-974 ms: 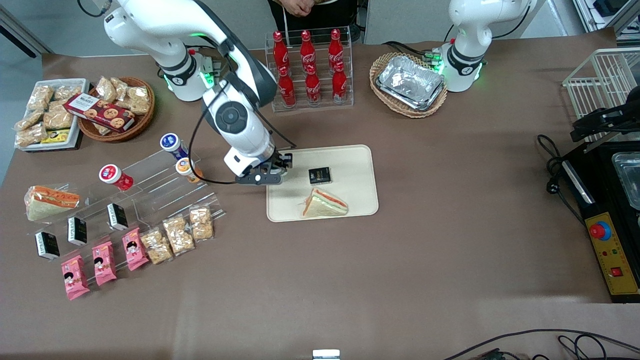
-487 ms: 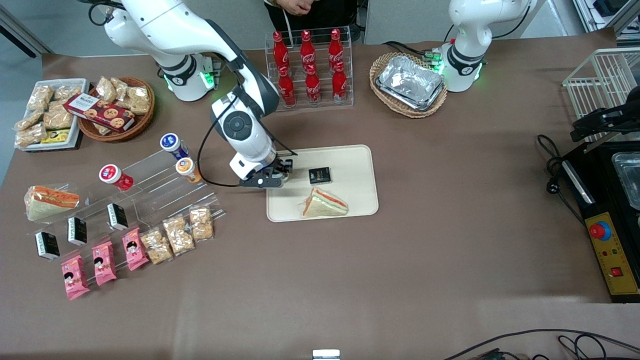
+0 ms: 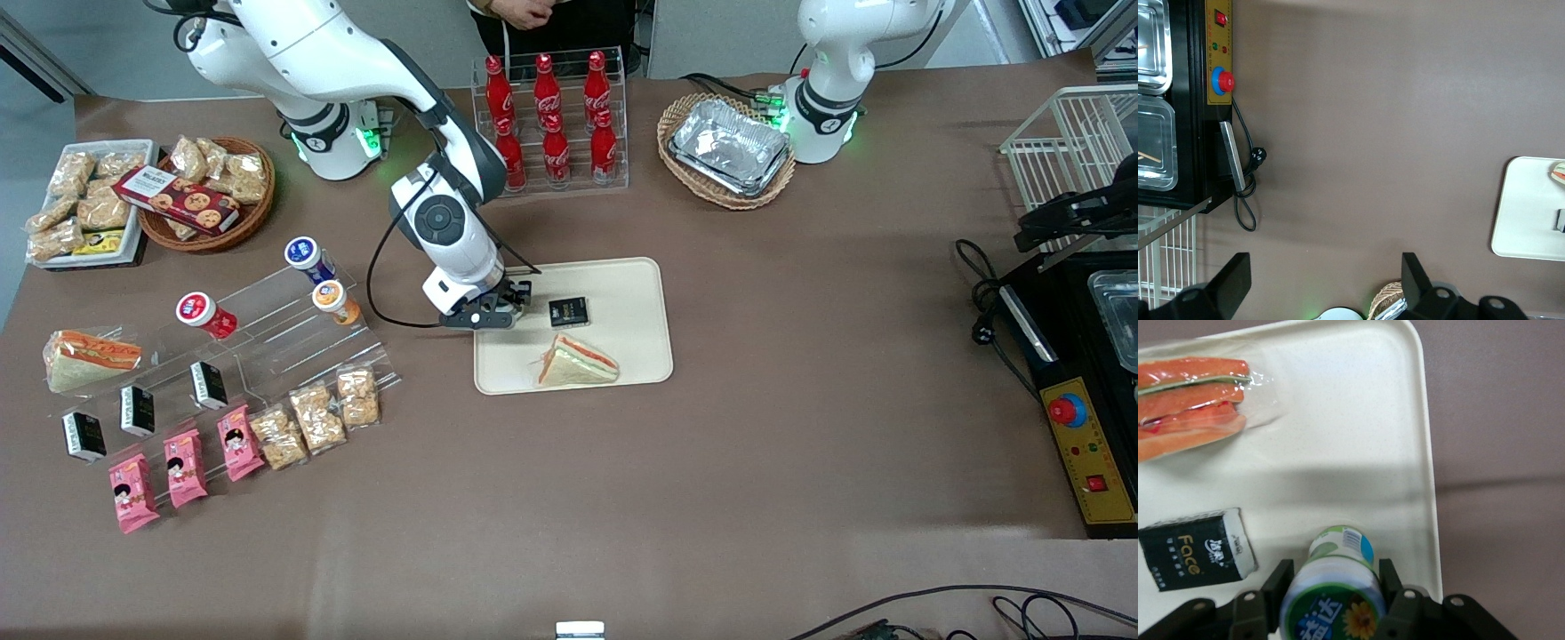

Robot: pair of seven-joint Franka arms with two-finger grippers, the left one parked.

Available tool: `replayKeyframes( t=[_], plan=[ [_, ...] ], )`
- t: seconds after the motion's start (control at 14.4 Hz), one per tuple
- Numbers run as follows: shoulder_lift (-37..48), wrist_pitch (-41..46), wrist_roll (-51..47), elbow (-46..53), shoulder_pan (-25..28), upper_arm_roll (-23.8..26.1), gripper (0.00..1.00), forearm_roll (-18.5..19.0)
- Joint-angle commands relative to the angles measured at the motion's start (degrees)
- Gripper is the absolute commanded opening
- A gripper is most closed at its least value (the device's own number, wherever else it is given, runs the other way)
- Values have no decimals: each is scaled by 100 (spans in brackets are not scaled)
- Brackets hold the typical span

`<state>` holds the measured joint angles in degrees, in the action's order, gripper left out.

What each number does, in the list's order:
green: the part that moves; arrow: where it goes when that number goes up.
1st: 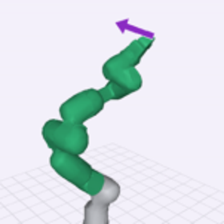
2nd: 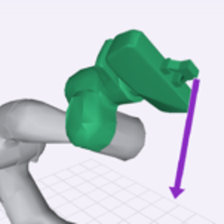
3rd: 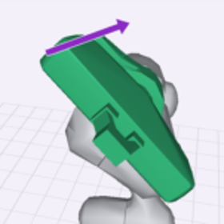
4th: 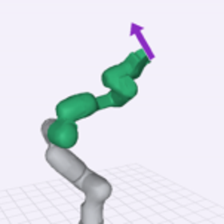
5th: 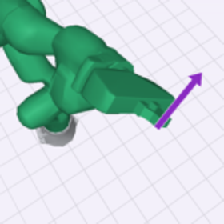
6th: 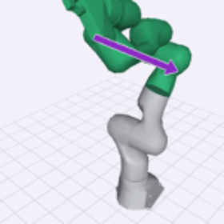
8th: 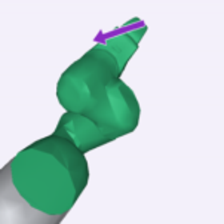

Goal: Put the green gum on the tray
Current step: 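Lower the gum bottle onto the tray beside the black tissue pack and release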

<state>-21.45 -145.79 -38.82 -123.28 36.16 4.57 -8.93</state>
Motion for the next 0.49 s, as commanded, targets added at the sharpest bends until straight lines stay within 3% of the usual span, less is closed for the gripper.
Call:
replayKeyframes(
  t=[0.0,0.07,0.21,0.42],
  plan=[
    [-52,-178,-100,-29,84,-53,52,-38],
    [-61,-178,-108,-20,75,-53,64,-38],
    [-61,-178,-169,-20,66,-53,99,-38],
    [88,-108,-161,-11,-4,-88,99,-38]
  ],
)
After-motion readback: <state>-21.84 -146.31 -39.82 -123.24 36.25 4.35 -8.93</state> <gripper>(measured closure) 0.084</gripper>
